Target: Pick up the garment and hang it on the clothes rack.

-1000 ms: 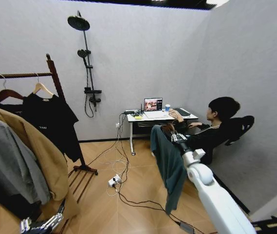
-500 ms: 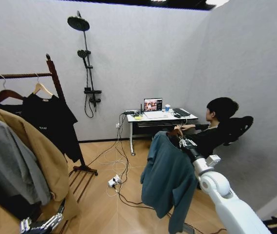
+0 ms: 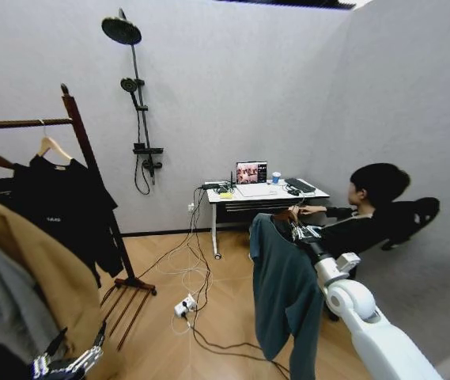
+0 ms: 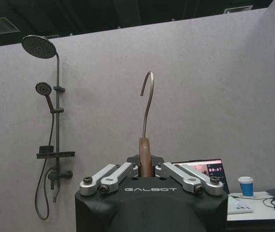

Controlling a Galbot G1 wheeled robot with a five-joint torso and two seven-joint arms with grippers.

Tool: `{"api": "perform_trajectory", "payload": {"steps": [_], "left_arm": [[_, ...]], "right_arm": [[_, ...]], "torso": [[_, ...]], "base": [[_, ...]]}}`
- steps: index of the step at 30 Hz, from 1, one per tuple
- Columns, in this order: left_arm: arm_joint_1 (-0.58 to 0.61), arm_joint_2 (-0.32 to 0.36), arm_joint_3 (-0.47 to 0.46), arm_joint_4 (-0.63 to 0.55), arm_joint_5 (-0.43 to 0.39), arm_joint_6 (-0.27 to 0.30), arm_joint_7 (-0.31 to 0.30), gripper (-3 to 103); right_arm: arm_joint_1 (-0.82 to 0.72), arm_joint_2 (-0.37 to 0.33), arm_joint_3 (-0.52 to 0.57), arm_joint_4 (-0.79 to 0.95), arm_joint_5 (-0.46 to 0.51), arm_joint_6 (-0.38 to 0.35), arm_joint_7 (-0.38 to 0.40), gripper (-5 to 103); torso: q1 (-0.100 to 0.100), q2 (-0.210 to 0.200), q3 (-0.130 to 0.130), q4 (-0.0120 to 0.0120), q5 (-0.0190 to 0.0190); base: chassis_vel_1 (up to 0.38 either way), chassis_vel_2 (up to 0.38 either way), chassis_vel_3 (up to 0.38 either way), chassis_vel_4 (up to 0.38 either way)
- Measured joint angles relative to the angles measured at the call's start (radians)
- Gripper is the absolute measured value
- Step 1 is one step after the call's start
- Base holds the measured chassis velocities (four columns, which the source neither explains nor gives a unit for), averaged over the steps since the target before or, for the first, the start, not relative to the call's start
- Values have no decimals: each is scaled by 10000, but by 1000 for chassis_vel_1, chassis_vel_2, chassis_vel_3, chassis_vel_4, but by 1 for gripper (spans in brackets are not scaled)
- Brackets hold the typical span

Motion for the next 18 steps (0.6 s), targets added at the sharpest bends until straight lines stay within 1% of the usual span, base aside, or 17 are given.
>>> {"api": "perform_trajectory", "payload": {"steps": [1, 6, 8, 9, 10, 13, 14, 16, 17, 18], "left_arm": [[0, 0, 0, 0, 0, 1, -1, 100], [0, 0, 0, 0, 0, 1, -1, 100], [0, 1, 0, 0, 0, 1, -1, 100], [0, 1, 0, 0, 0, 1, -1, 100], [-1, 2, 0, 0, 0, 1, -1, 100], [-1, 1, 0, 0, 0, 1, -1, 100], [-1, 1, 0, 0, 0, 0, -1, 100], [0, 0, 0, 0, 0, 0, 0, 100], [0, 0, 0, 0, 0, 0, 0, 100], [0, 0, 0, 0, 0, 0, 0, 100]], "right_arm": [[-11, 6, -30, -2, -18, 83, -108, 9], [-21, 23, -41, 2, 11, 324, -424, 9], [-1, 35, -74, -3, 98, 371, -577, 9], [-1, 35, -74, -3, 98, 371, -577, 9], [80, 31, -103, -45, 111, 392, -680, 9], [184, 18, -161, -112, 135, 397, -787, 9], [292, 11, -221, -166, 154, 387, -867, 9], [434, -3, -286, -191, 170, 352, -914, 9], [539, -13, -332, -207, 198, 296, -959, 9], [539, -13, -332, -207, 198, 296, -959, 9]], "torso": [[2, -1, 1, 9, 3], [2, 0, -1, 0, -7], [16, -9, 6, 7, 10], [16, -9, 6, 7, 10], [15, -8, 4, -3, -10], [11, -8, 3, 4, -3], [10, -9, 4, 10, 7], [-3, -1, -1, 8, -3], [-13, 5, -5, 0, 2], [-13, 5, -5, 0, 2]], "base": [[-299, 286, 326, -319], [-332, 329, 317, -322], [-276, 267, 258, -279], [-226, 267, 223, -236], [-172, 205, 48, -110], [-78, 91, 47, -43], [8, 67, 47, 67], [29, -10, 41, 85], [114, -50, -42, 96], [114, -50, -42, 96]]}}
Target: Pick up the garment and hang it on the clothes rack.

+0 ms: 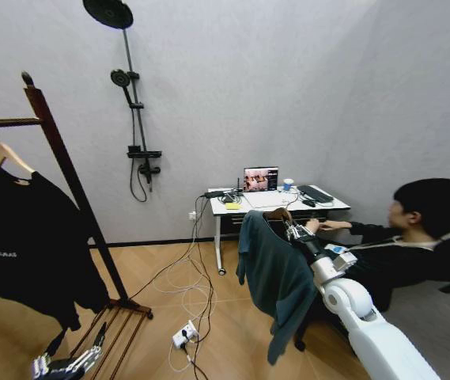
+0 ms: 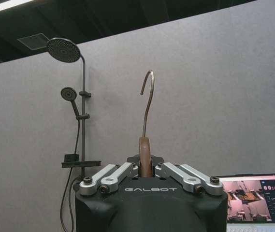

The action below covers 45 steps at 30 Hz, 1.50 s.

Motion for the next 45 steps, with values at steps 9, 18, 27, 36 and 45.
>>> {"api": "perform_trajectory", "payload": {"steps": [9, 18, 27, 36, 45], "left_arm": [[0, 0, 0, 0, 0, 0, 0, 100], [0, 0, 0, 1, 0, 0, 0, 100], [0, 0, 0, 0, 0, 0, 0, 100], [0, 0, 0, 0, 0, 0, 6, 100], [0, -1, 0, 1, 0, 0, -5, 100]], "right_arm": [[1157, -354, -317, -247, 562, -623, -847, 9], [2527, -575, -770, -552, 995, -1006, -1166, 9], [3941, -749, -1644, -1417, 1243, -1197, -1691, 9], [7204, -510, -3538, -3566, 1329, -1300, -1902, 9], [9834, 85, -5082, -6133, 986, -1063, -2404, 9]], "torso": [[-23, -45, -23, 0, -3], [-88, -174, -87, -1, -3], [-137, -274, -139, -2, -1], [-166, -335, -169, -5, -7], [-206, -410, -208, 4, -4]], "base": [[90, 12, 28, 78], [88, 108, 105, 75], [134, 116, 127, 126], [117, 125, 122, 125], [136, 127, 127, 126]]}}
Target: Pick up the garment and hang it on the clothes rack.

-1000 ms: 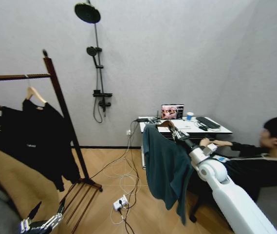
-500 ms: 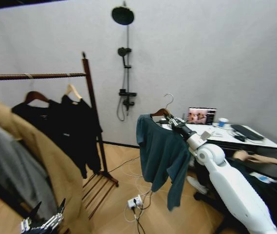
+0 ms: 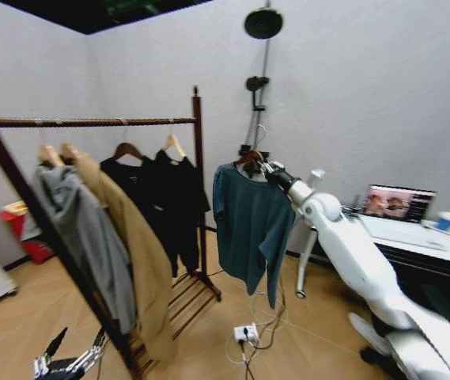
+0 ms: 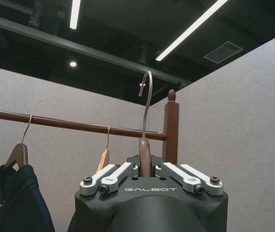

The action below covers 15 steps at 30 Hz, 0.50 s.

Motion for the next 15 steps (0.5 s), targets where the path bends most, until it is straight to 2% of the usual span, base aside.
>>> {"api": "perform_trajectory", "payload": {"steps": [2, 4, 6, 7, 12, 15], "left_arm": [[1, 0, 0, 0, 0, 0, 3, 100], [1, 0, 0, 0, 0, -1, 1, 100], [1, 0, 0, 0, 0, 0, 3, 100], [0, 0, 0, 0, 0, -1, 3, 100], [1, 0, 0, 0, 0, 0, 4, 100], [0, 0, 0, -1, 0, 0, 4, 100]], "right_arm": [[923, 253, -511, -948, -176, 74, -77, 9], [1170, 343, -635, -1180, -341, 87, -77, 9], [1557, 559, -745, -1531, -1021, 181, 147, 9], [1581, 607, -746, -1485, -1225, 174, 465, 9], [1441, 618, -625, -1096, -1335, 99, 1023, 9], [1216, 520, -424, -712, -1319, -213, 1393, 9]], "torso": [[2, -6, 0, 1, -2], [1, -6, 0, 4, -2], [1, -5, -2, -9, -2], [1, -4, -1, -11, 4], [0, 2, -2, -11, 2], [2, 4, 1, -7, 4]], "base": [[92, 86, 100, 72], [68, 41, 50, 70], [16, 23, 54, 3], [0, 0, 0, 0], [0, 0, 0, 0], [0, 0, 0, 0]]}}
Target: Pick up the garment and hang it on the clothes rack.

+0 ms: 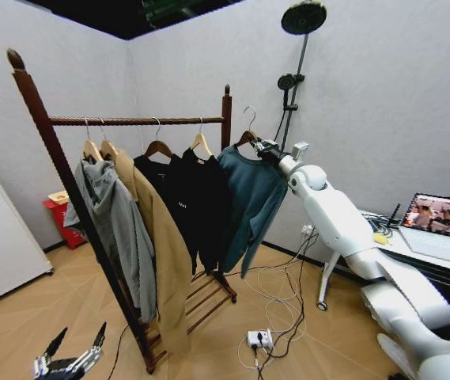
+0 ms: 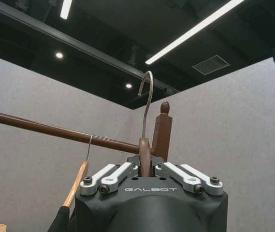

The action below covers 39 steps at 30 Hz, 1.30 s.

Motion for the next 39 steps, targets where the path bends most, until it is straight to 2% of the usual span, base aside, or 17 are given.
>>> {"api": "perform_trajectory", "payload": {"steps": [2, 5, 11, 21, 31, 34, 39], "left_arm": [[0, 0, 0, 1, 0, 0, 0, 100], [0, 0, 0, 0, -1, 0, 0, 100], [0, 0, 0, 0, 0, 0, 1, 100], [0, 0, 0, 0, 0, 0, 0, 100], [-2, 1, 0, 0, 0, 0, 1, 100], [-1, 1, -1, 0, 0, 0, 0, 100], [-1, 1, 0, 1, 0, 0, 0, 100]], "right_arm": [[-221, -173, 199, 322, 301, -476, 295, 9], [-340, -293, 290, 421, 472, -613, 349, 9], [-519, -384, 334, 692, 816, -646, 313, 9], [-313, -188, 242, 600, 857, -678, 274, 9], [478, -5, -352, 366, 1261, -975, -452, 9], [136, -66, -234, 876, 1260, -1114, -443, 9], [-784, -418, 244, 1655, 1266, -1159, -346, 9]], "torso": [[2, 3, 1, -2, -1], [4, 6, 2, -2, 0], [3, 12, 3, -1, -2], [10, 12, 7, 0, -5], [14, 11, 10, 6, -5], [3, 20, 5, 11, -9], [0, 21, 5, -3, 0]], "base": [[0, 0, 0, 0], [0, 0, 0, 0], [-16, 15, 18, -21], [-142, 141, 148, -136], [-92, 81, 92, -61], [59, -24, -35, 29], [33, -28, -31, 26]]}}
